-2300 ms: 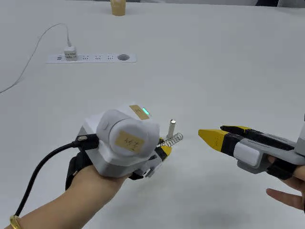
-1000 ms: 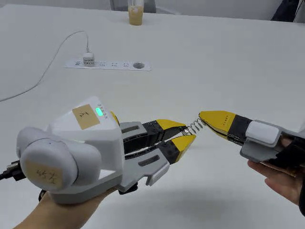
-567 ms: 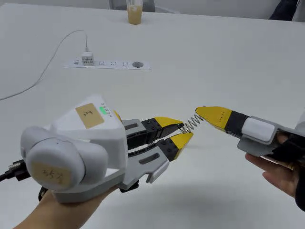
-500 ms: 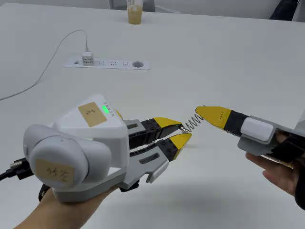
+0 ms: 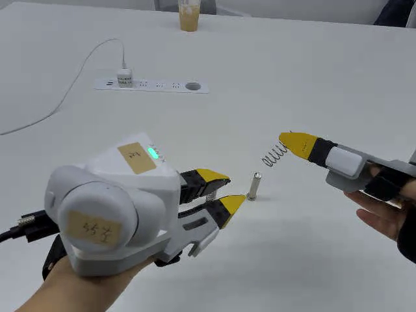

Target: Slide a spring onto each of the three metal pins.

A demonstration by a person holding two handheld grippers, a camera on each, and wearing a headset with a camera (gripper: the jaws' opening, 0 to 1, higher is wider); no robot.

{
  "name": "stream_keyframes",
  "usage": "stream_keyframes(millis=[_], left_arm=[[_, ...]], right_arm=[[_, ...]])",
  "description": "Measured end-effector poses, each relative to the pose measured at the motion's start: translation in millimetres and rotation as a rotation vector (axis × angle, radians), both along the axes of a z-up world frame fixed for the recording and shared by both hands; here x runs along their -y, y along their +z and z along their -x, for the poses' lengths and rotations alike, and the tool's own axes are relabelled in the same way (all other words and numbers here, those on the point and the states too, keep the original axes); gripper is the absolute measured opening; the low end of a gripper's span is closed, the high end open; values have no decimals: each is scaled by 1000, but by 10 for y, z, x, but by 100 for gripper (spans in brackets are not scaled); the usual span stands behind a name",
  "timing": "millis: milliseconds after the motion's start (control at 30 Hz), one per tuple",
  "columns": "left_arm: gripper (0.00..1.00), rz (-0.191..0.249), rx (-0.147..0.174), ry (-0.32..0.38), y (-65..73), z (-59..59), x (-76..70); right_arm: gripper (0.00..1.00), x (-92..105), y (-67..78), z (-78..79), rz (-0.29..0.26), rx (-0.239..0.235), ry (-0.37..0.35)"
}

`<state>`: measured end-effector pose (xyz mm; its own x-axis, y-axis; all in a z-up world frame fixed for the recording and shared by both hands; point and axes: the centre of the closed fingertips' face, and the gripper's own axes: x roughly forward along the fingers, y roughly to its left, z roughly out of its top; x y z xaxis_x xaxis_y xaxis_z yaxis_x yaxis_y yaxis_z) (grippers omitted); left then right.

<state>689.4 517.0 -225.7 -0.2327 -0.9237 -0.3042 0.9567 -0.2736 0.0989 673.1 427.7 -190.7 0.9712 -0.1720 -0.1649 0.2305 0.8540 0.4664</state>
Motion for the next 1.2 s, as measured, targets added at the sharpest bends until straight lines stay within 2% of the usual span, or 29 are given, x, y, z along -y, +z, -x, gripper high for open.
stream_keyframes(millis=[67,200,367,500,567,633,767,1000,1200], left_arm=[[20,-10,-11,14,-26,-33,-40],[25,-40,-16,49,-91,-103,-110],[30,-65,-31,88,-148,-186,-184],[36,-88,-38,127,-195,-267,-235],[38,-93,-36,136,-209,-293,-254],[41,-102,-32,151,-236,-332,-279],[47,-118,-47,181,-286,-408,-323],[58,-139,-59,224,-355,-508,-371],[64,-157,-70,240,-407,-545,-396]], right_arm=[[11,25,-25,-26,63,-21,0],[11,56,-95,-76,151,-67,13],[11,86,-202,-140,226,-116,30],[11,107,-281,-192,263,-145,40],[11,108,-310,-213,263,-153,45],[11,125,-348,-230,293,-169,49],[11,172,-440,-247,334,-206,42],[12,183,-527,-259,342,-224,46],[12,175,-601,-259,343,-227,51]])
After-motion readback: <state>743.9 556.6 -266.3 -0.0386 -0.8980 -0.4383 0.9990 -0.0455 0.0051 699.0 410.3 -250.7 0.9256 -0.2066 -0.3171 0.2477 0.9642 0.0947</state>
